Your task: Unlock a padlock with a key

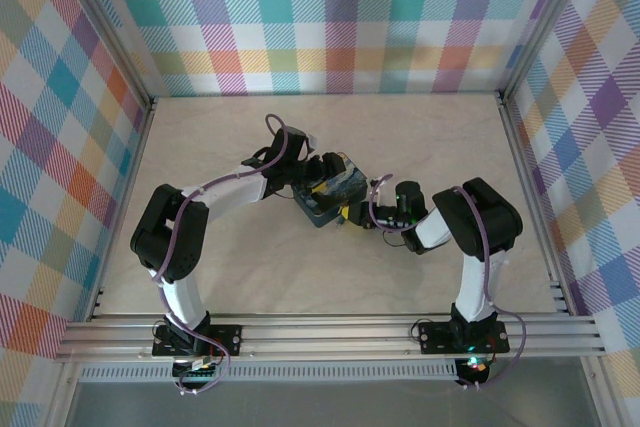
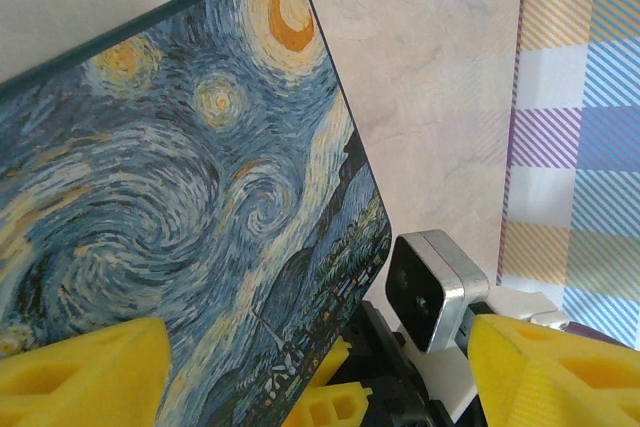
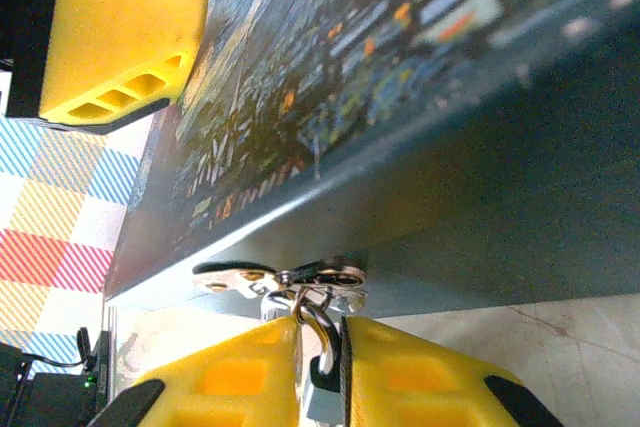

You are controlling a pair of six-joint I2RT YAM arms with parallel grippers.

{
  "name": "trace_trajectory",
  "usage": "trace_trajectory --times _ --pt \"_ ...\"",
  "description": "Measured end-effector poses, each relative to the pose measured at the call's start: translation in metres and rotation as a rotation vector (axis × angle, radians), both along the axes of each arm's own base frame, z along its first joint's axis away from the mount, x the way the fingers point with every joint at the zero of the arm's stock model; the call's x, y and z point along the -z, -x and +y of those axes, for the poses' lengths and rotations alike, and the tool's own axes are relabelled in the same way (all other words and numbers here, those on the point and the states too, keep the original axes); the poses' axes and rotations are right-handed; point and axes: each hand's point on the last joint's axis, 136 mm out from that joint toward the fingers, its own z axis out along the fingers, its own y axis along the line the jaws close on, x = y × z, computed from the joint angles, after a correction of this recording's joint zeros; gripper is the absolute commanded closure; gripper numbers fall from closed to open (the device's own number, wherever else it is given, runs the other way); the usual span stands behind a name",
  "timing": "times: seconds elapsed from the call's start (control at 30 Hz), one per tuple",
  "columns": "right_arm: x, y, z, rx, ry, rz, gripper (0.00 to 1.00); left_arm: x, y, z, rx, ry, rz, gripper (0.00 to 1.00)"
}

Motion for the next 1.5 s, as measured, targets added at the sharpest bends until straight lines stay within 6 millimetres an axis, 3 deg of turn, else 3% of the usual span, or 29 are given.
trace_trajectory --times 0.5,1.5 --pt "0.0 0.001 -0.002 0.018 -0.004 0.002 1.0 0.0 0.0 0.0 -0.001 0.0 -0.001 0.21" --pt "-0.002 -0.017 -0.019 0.225 -0.118 0.138 1.0 0.0 -0.001 0.003 -0.016 -0.006 -0.01 0.21"
